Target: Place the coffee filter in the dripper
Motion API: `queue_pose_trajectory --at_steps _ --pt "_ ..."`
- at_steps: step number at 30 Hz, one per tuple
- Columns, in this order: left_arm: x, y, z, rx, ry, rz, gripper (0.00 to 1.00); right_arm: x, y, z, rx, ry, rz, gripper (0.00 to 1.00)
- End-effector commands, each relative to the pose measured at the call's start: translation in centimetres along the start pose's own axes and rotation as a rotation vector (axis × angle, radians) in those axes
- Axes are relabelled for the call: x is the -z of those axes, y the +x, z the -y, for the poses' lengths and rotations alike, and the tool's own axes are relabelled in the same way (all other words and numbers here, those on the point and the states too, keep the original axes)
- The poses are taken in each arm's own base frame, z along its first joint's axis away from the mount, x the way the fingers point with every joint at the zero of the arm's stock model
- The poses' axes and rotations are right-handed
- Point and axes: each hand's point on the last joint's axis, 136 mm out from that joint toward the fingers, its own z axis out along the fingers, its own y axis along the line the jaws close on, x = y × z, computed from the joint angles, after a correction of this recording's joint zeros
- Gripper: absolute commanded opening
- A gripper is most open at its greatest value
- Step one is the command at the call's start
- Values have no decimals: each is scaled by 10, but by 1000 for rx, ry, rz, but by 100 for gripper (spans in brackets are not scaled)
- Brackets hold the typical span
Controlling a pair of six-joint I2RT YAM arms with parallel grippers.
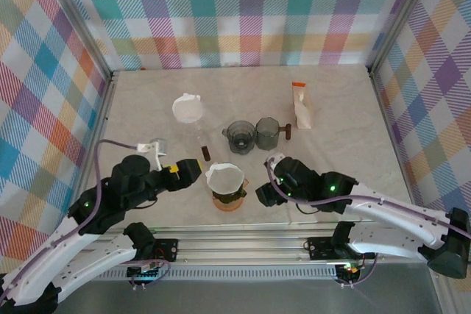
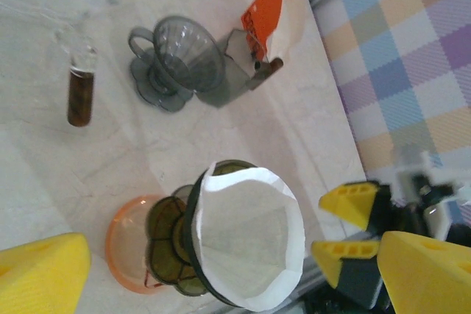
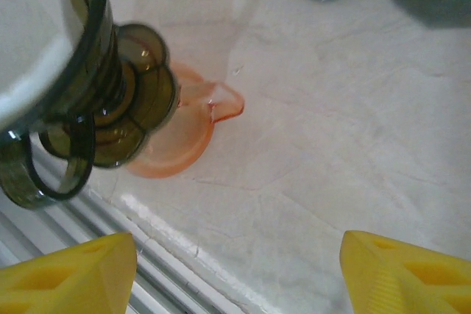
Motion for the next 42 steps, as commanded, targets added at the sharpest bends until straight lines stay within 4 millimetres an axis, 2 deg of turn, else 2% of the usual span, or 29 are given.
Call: queue_pose_trajectory --at_steps 1,5,11,21,27,35,42 --pt "11 -4 -20 -12 -80 52 100 -16 5 -29 24 -132 50 72" --pt "17 -4 -30 -4 -103 81 100 -40 22 -46 64 -163 89 72" --pt "17 2 -44 22 -123 96 100 -65 30 -64 119 -201 180 71" --pt "18 4 -45 28 -128 92 100 -101 40 -72 121 -194 197 65" --pt "19 5 -46 27 -125 87 100 -101 41 -67 110 -166 220 65" --pt "19 5 -44 30 -117 87 100 -86 33 -64 99 -152 276 68" --pt "20 6 -46 39 -117 85 100 -80 42 -49 32 -150 304 67"
